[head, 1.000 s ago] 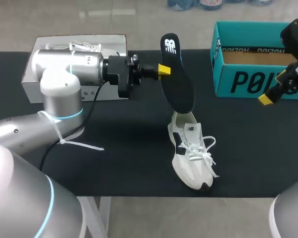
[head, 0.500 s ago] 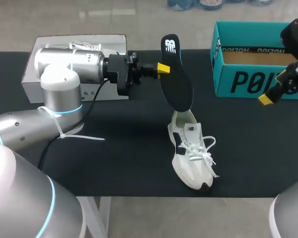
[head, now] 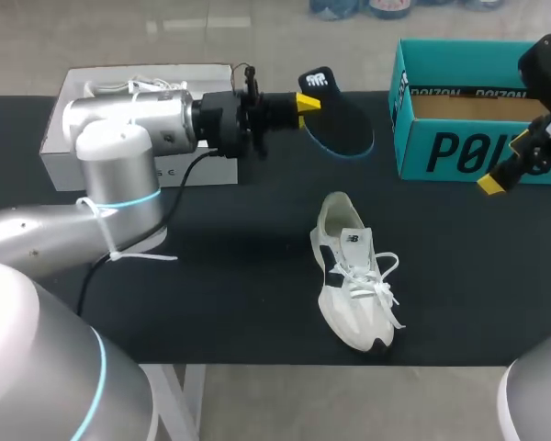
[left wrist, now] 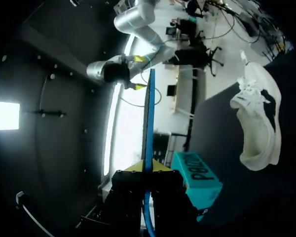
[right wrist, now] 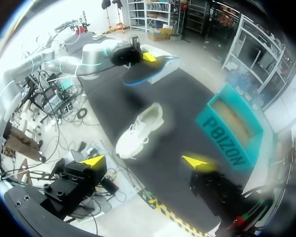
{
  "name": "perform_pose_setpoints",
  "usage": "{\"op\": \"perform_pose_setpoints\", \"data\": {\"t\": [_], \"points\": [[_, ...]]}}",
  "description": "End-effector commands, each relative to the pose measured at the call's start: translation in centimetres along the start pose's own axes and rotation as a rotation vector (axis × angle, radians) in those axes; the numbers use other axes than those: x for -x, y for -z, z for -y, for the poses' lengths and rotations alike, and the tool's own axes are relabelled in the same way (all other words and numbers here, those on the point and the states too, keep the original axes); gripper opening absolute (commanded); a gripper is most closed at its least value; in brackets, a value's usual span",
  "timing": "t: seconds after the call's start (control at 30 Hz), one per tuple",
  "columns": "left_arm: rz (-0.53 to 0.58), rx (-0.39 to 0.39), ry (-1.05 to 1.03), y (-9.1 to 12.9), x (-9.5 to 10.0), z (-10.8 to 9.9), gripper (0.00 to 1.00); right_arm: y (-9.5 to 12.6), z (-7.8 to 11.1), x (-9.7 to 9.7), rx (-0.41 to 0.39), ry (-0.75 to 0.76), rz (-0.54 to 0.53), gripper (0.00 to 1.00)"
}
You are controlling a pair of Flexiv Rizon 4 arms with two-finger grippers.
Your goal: Take the shoe out of the shoebox, open the shoe tongue, remove and reinsert the insole, then place the shoe into the shoebox
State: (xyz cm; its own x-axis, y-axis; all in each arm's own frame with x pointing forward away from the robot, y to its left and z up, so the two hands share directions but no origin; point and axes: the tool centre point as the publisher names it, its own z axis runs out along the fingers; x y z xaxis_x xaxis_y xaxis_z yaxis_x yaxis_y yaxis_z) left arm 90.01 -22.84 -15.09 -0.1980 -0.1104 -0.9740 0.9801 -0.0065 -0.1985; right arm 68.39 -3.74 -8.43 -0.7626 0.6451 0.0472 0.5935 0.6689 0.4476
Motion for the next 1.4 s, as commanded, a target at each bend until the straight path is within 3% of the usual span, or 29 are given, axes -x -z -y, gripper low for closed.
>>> {"op": "perform_pose_setpoints", "data": {"t": [0.03, 1.2, 1.4], "points": [[0.009, 0.155, 0.892, 0.4, -1.5, 0.4, 0.00, -0.1, -0.2, 0.2, -0.005, 0.000, -0.003, 1.00], [0.009, 0.155, 0.892, 0.4, -1.5, 0.4, 0.00, -0.1, -0.2, 0.2, -0.005, 0.000, -0.003, 1.00], [0.024, 0.141, 1.258, -0.2, -1.8, 1.8, 0.00, -0.1, -0.2, 0.2, -0.005, 0.000, -0.003, 1.00]]}}
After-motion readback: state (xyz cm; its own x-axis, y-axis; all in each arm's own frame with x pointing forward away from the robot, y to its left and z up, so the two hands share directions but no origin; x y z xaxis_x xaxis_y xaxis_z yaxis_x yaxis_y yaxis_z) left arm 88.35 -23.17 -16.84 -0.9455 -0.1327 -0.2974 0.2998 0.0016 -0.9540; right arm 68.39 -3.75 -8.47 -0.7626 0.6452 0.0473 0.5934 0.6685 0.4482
